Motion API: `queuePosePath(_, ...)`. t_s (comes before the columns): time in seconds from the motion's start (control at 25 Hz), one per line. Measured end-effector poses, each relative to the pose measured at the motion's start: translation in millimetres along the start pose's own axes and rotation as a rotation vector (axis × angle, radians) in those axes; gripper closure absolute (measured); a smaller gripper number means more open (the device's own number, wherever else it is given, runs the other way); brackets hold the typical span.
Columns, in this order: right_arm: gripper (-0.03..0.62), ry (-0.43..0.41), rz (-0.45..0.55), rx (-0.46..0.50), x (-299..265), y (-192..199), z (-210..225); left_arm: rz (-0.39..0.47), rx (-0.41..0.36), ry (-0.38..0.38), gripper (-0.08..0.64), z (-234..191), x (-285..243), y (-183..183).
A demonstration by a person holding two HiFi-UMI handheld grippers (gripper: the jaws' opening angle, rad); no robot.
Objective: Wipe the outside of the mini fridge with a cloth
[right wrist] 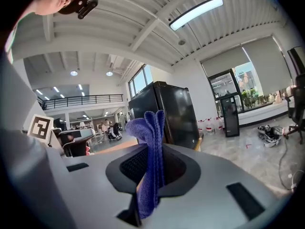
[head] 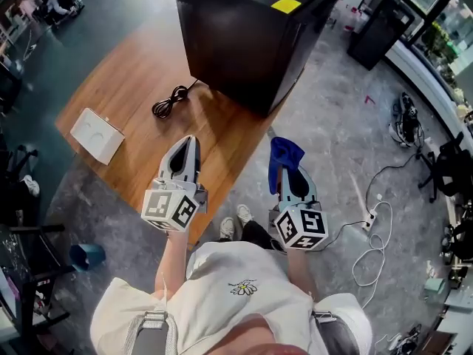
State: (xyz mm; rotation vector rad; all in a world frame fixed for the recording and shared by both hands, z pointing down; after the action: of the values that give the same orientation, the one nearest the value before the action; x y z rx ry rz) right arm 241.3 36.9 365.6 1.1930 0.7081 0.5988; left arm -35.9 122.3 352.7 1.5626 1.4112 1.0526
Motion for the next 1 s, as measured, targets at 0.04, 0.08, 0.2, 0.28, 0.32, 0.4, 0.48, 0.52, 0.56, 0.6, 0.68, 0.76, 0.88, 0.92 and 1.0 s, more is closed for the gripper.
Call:
queuePosePath(0.04, 0.531, -0.006, 0.002, -0.012, -9, -2, 4, 0.001, -0.011, -0.002, 0.555, 0, -6, 0)
queuePosePath(0.08, 0.531, -0.014, 0.009, -0.024, -18, -4, 8, 0.003, -0.025, -0.004, 0.555, 1, -13, -1)
queuePosePath(0.2, 0.531, -0.037, 0.049, -0.038, -43, -17, 16, 0.019, -0.067, -0.007, 0.555, 2, -35, -6)
queuePosePath(0.28, 0.531, -0.050, 0.073, -0.028, -59, -26, 20, 0.033, -0.097, -0.006, 0.555, 2, -48, -11)
queuePosePath(0.32, 0.531, -0.057, 0.083, -0.023, -68, -31, 22, 0.039, -0.115, -0.006, 0.555, 2, -54, -13)
queuePosePath(0.4, 0.531, -0.077, 0.107, -0.018, -84, -42, 23, 0.047, -0.161, -0.003, 0.555, 6, -65, -17)
queuePosePath(0.48, 0.531, -0.115, 0.144, -0.009, -99, -56, 19, 0.058, -0.210, 0.003, 0.555, 10, -74, -21)
queuePosePath(0.52, 0.531, -0.138, 0.168, -0.003, -107, -63, 14, 0.063, -0.227, 0.005, 0.555, 11, -77, -22)
queuePosePath(0.56, 0.531, -0.162, 0.193, 0.001, -115, -72, 8, 0.070, -0.232, 0.007, 0.555, 10, -81, -24)
queuePosePath(0.6, 0.531, -0.183, 0.219, 0.004, -124, -79, 0, 0.079, -0.223, 0.014, 0.555, 8, -84, -25)
queuePosePath(0.68, 0.531, -0.207, 0.267, 0.009, -145, -93, -18, 0.101, -0.185, 0.030, 0.555, -2, -86, -28)
queuePosePath(0.76, 0.531, -0.212, 0.309, 0.024, -167, -104, -40, 0.127, -0.178, 0.026, 0.555, -13, -85, -32)
queuePosePath(0.88, 0.531, -0.218, 0.378, 0.065, -204, -124, -78, 0.158, -0.196, -0.006, 0.555, -33, -82, -38)
queuePosePath(0.92, 0.531, -0.218, 0.399, 0.083, -217, -131, -91, 0.152, -0.200, -0.014, 0.555, -41, -81, -37)
queuePosePath(1.0, 0.531, -0.203, 0.428, 0.111, -247, -144, -116, 0.135, -0.215, -0.033, 0.555, -56, -80, -35)
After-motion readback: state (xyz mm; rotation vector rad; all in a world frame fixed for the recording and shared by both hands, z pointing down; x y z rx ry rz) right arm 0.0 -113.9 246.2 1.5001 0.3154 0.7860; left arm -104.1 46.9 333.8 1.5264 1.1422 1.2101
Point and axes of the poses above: the fingertips, and each gripper's own axes: x backward along the fingers, z to its right, y out of its underside, the point moved 10 cm from there along x, backward along the fingers, and after that the axes turned 2 degrees about x, right-handed, at the moved point
